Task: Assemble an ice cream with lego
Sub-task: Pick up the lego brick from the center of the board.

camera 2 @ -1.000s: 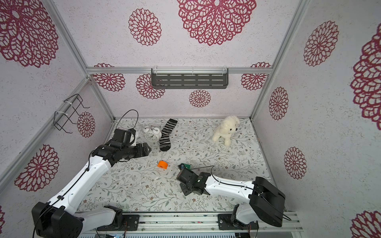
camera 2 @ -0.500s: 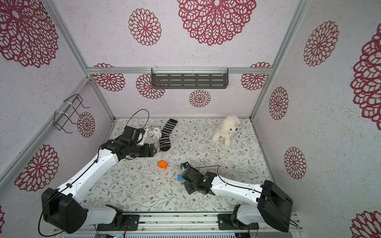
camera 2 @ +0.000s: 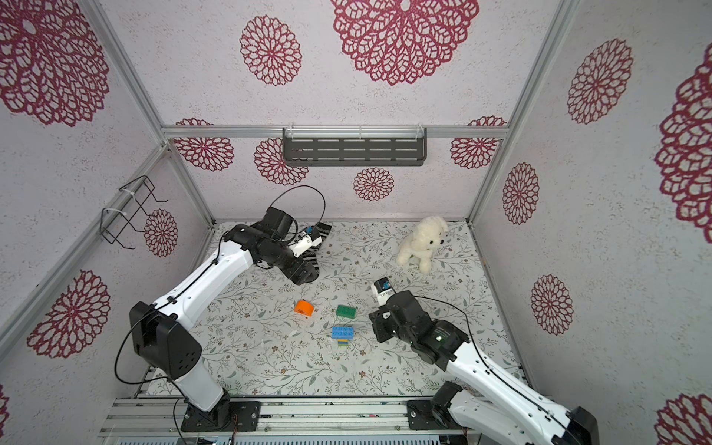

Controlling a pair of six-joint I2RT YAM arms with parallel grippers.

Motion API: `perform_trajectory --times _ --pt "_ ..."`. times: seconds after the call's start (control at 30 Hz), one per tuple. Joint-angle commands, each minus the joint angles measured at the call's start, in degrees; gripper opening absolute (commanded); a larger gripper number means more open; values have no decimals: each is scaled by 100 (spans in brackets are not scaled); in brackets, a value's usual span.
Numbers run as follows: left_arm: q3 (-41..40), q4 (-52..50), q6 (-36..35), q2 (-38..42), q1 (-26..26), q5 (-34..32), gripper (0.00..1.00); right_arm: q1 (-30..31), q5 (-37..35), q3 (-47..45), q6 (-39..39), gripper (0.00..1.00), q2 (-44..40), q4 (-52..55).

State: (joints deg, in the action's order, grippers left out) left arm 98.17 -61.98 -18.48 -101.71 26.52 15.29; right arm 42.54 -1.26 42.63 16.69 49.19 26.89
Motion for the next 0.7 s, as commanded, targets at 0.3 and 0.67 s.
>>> perform_trajectory --times 0.3,0.67 --pt "888 -574 -1984 -1780 872 -478 82 -1721 1184 528 -1291 25 307 -246" --pt "267 467 -2221 -1905 1373 -681 82 -2333 1547 405 -1457 25 311 -264"
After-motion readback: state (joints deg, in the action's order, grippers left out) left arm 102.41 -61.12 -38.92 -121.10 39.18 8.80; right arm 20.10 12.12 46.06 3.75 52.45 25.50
